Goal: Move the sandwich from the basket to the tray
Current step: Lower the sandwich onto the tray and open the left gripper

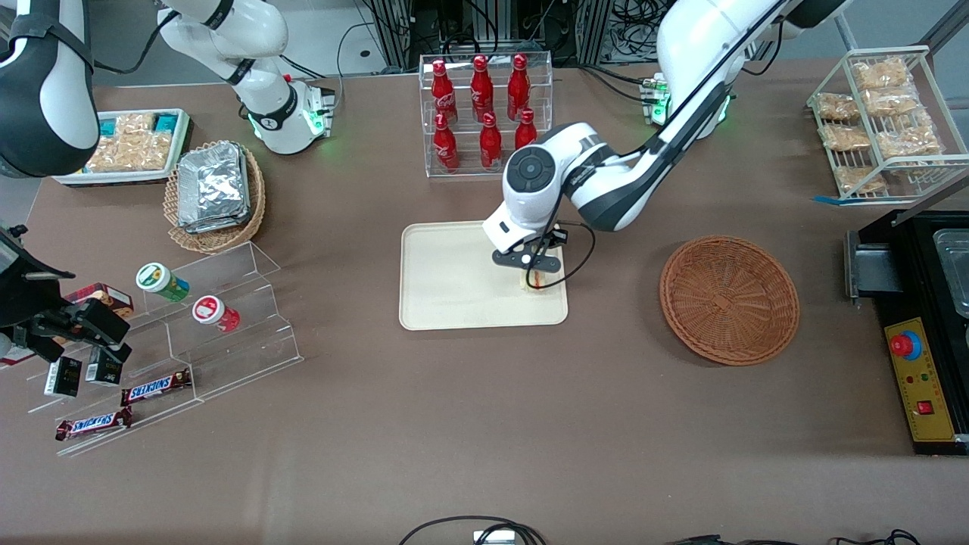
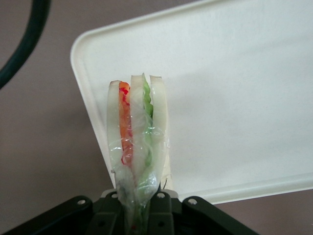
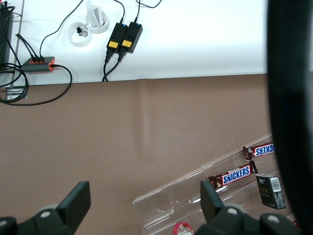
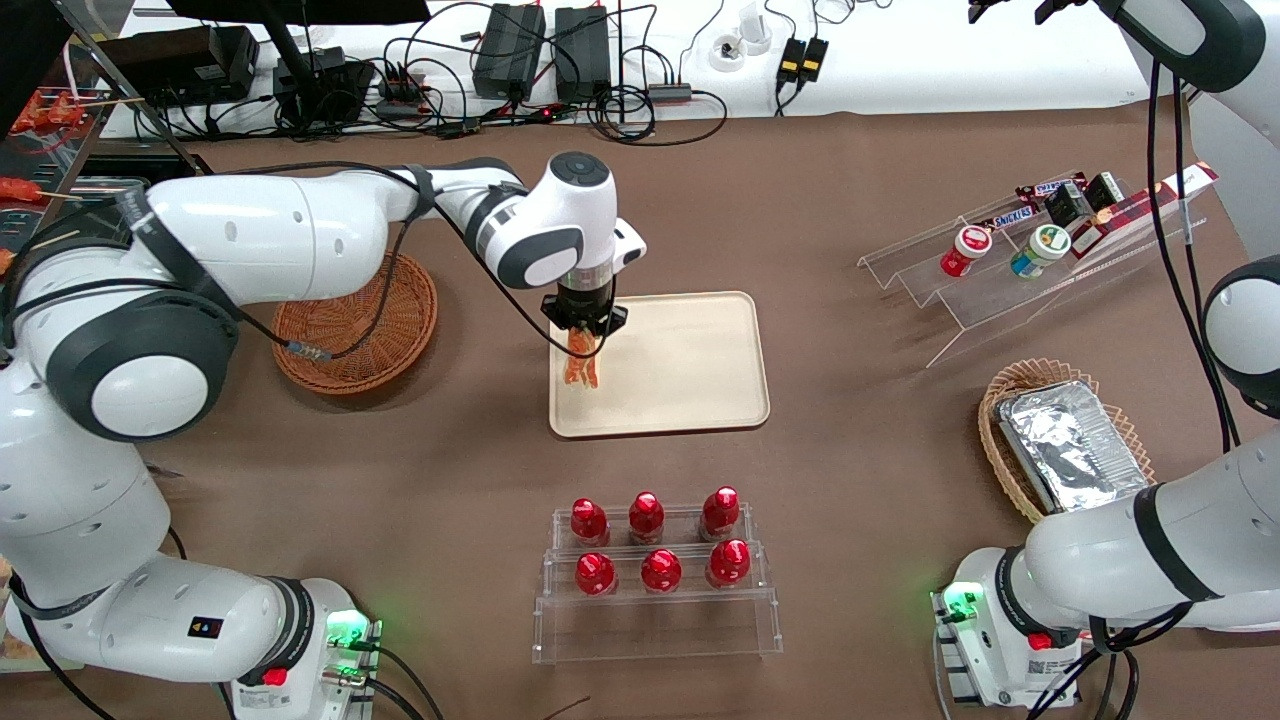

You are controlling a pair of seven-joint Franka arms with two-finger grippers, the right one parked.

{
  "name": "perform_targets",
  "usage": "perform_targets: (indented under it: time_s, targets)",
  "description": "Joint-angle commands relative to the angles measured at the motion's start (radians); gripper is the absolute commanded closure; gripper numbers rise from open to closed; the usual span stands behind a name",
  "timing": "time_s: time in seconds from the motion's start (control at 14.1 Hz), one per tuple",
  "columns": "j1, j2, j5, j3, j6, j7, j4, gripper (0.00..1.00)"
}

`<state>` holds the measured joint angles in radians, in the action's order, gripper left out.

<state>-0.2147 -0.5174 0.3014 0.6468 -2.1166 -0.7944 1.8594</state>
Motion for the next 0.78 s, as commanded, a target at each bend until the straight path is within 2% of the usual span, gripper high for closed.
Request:
perform_targets:
  time_s: [0.0, 0.35, 0.43, 0.5, 0.64, 0.71]
  targets:
    - [-0.04, -0.081, 0.038, -0.006, 0.007, -0.034, -0.066, 1.0]
    - [-0.072, -0.141, 0.105, -0.007, 0.007, -0.097, -0.085, 0.99]
    - [-0.072, -0.15, 0.11, -0.007, 0.006, -0.11, -0.088, 0.91]
    - [-0.072, -0.157, 0.11, -0.009, 0.003, -0.124, -0.091, 0.81]
    - [-0.072, -0.164, 0.113, -0.009, 0.003, -0.155, -0.091, 0.38]
    - [-0.072, -0.164, 0.123, -0.009, 0.003, -0.155, -0.089, 0.23]
